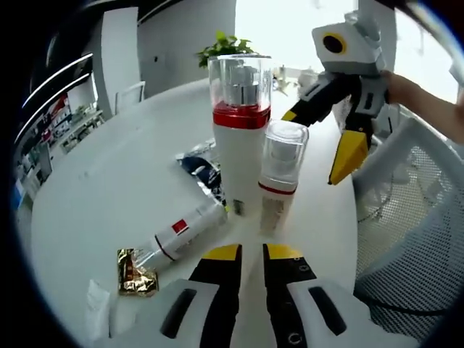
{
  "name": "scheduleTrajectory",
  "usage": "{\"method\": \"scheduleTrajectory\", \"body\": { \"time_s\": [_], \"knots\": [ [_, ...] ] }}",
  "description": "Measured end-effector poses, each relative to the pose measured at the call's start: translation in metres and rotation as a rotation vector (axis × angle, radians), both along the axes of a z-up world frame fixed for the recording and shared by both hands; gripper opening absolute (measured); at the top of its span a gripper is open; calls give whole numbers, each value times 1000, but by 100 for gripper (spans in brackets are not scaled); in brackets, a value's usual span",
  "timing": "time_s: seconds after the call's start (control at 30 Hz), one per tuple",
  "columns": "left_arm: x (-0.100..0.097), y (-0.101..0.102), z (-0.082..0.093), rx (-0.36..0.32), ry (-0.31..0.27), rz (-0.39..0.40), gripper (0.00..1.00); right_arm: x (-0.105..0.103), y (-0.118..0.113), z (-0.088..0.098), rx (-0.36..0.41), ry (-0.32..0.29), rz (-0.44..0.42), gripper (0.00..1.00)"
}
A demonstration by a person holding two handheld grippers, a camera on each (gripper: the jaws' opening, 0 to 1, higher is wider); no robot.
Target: Arrange the skincare products in the storage area until every visible bottle or jar stands upright without overlapping.
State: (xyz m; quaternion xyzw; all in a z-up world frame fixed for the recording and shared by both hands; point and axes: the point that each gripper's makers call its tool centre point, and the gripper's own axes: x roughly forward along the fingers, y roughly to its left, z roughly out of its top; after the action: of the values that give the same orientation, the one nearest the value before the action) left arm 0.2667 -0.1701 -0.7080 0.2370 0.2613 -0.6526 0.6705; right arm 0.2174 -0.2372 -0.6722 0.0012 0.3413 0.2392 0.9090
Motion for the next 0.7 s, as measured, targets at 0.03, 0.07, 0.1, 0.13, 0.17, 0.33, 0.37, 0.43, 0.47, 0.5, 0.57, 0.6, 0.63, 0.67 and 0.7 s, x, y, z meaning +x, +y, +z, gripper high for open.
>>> {"method": "scheduleTrajectory", "body": {
  "time_s": [0.03, 0.07, 0.1, 0.13, 0.17, 0.33, 0.37, 0.43, 0.47, 0.5, 0.57, 0.6, 0.63, 0.67, 0.7],
  "knots": [
    [3, 2, 1, -1, -2, 9, 9, 0, -1, 1, -1, 1, -2, 55],
    [6, 4, 4, -5, -4, 19, 9, -1, -2, 2, -3, 2, -8, 55],
    [8, 4, 4, -8, -6, 21, 9, -2, -2, 3, -2, 0, -8, 56],
    [11, 6, 5, -7, -12, 23, 10, -2, -3, 5, 5, -3, -17, 57],
    [14, 7, 6, -4, -18, 25, 11, -2, -2, 6, 14, -5, -20, 58],
    [33, 18, 9, 11, -46, 59, 15, -2, -5, 14, 33, -20, -56, 68],
    [36, 19, 11, 7, -57, 61, 16, -2, -7, 16, 31, -30, -64, 71],
    [46, 26, 14, 9, -75, 73, 19, -2, -10, 18, 34, -35, -78, 75],
    [51, 30, 14, 16, -82, 77, 20, -2, -11, 19, 31, -37, -81, 77],
    [60, 37, 15, 28, -93, 96, 21, -2, -13, 20, 26, -44, -91, 79],
    [74, 48, 17, 38, -109, 118, 22, -2, -16, 22, 24, -49, -102, 81],
    [79, 52, 18, 42, -111, 128, 22, -2, -17, 23, 25, -53, -109, 83],
    [87, 59, 19, 48, -116, 148, 23, -2, -18, 23, 24, -55, -112, 85],
    [92, 63, 20, 54, -124, 155, 23, -2, -19, 24, 21, -56, -117, 87],
    [96, 67, 20, 61, -129, 164, 23, -2, -19, 24, 17, -58, -119, 88]
  ]
}}
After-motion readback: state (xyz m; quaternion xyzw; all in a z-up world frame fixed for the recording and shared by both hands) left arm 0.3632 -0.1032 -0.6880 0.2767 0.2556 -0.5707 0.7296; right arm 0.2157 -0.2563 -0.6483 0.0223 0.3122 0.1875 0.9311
